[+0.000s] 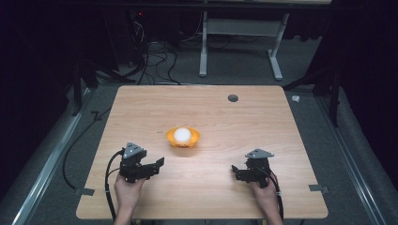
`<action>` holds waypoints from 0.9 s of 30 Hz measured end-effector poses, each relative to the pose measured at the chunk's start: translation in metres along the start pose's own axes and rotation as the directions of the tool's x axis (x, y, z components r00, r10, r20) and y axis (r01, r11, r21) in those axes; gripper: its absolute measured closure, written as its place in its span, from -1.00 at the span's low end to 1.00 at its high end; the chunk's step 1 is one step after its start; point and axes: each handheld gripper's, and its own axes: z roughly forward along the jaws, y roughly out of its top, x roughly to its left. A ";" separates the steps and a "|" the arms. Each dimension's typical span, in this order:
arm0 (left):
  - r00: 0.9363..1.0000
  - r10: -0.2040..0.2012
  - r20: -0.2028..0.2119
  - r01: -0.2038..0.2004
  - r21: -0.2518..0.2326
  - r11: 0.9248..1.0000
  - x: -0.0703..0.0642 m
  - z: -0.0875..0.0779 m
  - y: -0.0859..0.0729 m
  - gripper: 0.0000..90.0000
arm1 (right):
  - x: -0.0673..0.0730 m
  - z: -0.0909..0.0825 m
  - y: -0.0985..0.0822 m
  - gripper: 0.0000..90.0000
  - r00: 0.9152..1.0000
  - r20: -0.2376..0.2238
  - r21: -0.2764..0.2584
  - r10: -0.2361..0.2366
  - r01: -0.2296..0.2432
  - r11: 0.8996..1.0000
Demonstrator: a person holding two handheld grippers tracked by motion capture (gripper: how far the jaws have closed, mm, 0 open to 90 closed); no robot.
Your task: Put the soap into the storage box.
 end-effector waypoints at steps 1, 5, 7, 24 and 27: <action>1.000 -0.003 0.000 0.003 0.001 1.000 0.000 0.000 -0.001 -0.49 | 0.000 0.000 0.000 -0.68 1.000 0.000 0.000 0.000 0.000 1.000; 1.000 -0.014 0.002 0.014 0.007 1.000 0.002 0.002 -0.005 -0.49 | 0.000 0.000 0.000 -0.68 1.000 0.000 0.000 0.000 0.000 1.000; 1.000 -0.023 0.004 0.023 0.010 1.000 0.003 0.003 -0.007 -0.49 | 0.000 0.000 0.000 -0.68 1.000 0.000 0.000 0.000 0.000 1.000; 0.999 -0.052 -0.009 0.052 0.044 0.998 0.006 0.011 -0.022 -0.50 | 0.000 0.000 0.000 -0.68 1.000 0.000 0.001 0.002 -0.002 1.000; 0.999 -0.051 -0.011 0.052 0.053 0.997 0.006 0.012 -0.024 -0.50 | 0.000 0.000 0.000 -0.68 1.000 0.000 0.001 0.002 -0.002 1.000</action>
